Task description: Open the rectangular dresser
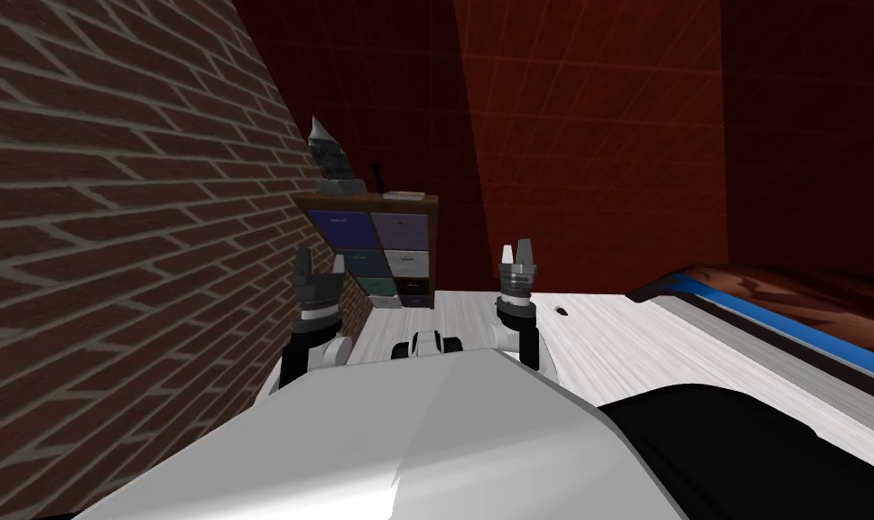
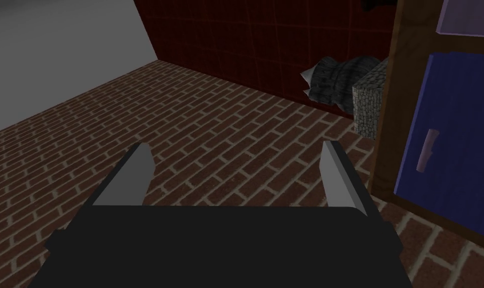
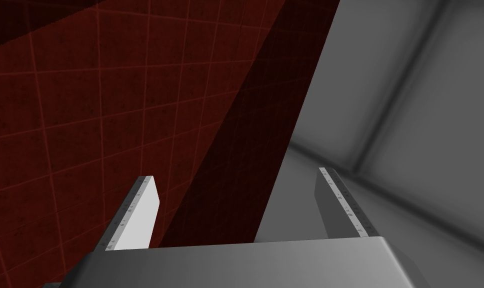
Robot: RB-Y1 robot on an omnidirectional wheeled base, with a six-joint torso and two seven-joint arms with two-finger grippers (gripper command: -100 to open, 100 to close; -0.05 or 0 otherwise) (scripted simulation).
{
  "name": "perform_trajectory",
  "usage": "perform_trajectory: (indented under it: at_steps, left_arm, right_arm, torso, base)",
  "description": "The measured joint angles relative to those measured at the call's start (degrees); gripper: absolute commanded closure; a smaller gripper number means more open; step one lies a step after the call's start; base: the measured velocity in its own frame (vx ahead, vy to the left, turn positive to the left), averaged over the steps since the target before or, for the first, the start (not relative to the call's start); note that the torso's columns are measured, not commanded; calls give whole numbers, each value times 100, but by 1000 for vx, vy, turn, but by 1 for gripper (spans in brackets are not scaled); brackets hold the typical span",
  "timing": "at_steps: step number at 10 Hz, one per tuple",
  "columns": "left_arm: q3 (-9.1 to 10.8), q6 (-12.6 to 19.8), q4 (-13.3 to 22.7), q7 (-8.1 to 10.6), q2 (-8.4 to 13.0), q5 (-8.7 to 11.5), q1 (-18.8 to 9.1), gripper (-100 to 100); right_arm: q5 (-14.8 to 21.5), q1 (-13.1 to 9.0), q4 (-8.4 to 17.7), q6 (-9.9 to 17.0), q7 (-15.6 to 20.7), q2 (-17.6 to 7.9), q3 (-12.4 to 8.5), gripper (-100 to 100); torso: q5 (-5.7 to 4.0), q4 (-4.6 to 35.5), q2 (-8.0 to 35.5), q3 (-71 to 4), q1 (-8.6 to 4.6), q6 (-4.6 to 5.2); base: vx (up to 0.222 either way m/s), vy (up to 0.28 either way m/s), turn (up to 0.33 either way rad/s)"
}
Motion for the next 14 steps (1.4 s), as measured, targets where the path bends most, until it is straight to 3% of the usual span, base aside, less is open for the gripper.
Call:
perform_trajectory:
  at_steps: [6,14]
  left_arm:
    - [5,41,987,-23,81,-44,-232,-100]
    - [-12,84,2003,-70,71,-106,-489,-100]
  right_arm:
    - [0,0,0,0,0,0,0,0]
    - [0,0,0,0,0,0,0,0]
  torso:
    - [-1,0,-1,0,-3,-1]
    - [1,1,1,1,4,0]
  base:
    - [60,-45,-13]
    - [52,-37,-11]
